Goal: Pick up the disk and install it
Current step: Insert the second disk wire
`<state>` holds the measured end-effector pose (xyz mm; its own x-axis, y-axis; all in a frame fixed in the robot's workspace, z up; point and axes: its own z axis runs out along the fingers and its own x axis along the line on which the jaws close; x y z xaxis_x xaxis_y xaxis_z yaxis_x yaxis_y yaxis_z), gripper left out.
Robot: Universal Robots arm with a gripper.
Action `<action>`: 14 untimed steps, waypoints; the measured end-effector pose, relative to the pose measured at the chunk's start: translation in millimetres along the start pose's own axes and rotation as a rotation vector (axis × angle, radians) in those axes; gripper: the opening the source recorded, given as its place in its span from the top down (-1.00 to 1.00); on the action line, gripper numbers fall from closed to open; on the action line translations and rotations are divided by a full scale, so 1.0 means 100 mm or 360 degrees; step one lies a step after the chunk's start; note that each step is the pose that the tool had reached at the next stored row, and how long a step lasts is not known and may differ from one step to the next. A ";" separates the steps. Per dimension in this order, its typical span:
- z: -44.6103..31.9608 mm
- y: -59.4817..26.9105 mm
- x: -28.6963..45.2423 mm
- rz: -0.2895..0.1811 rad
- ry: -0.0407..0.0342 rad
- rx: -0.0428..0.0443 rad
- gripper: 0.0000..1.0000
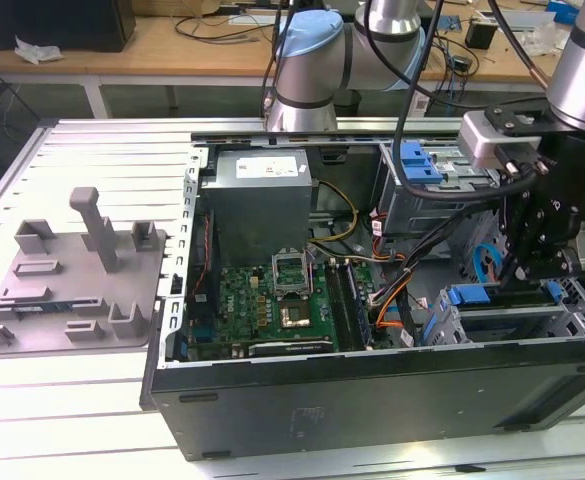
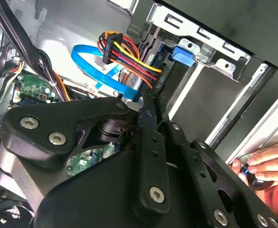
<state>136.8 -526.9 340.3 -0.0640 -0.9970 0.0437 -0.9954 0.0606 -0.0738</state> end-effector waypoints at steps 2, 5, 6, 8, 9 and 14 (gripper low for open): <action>0.006 0.001 0.000 -0.0003 0.0000 0.0000 0.68; 0.008 0.001 0.000 -0.0004 -0.0001 0.0000 0.68; 0.009 0.002 0.000 -0.0004 -0.0001 0.0000 0.65; -0.035 -0.002 0.002 -0.0004 -0.0001 0.0000 0.54; -0.105 -0.007 0.005 -0.0004 -0.0001 0.0000 0.40; -0.410 -0.030 0.018 -0.0004 0.0000 0.0000 0.40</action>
<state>136.8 -526.9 381.4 -0.0613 -0.9972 0.0438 -0.9956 0.0579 -0.0737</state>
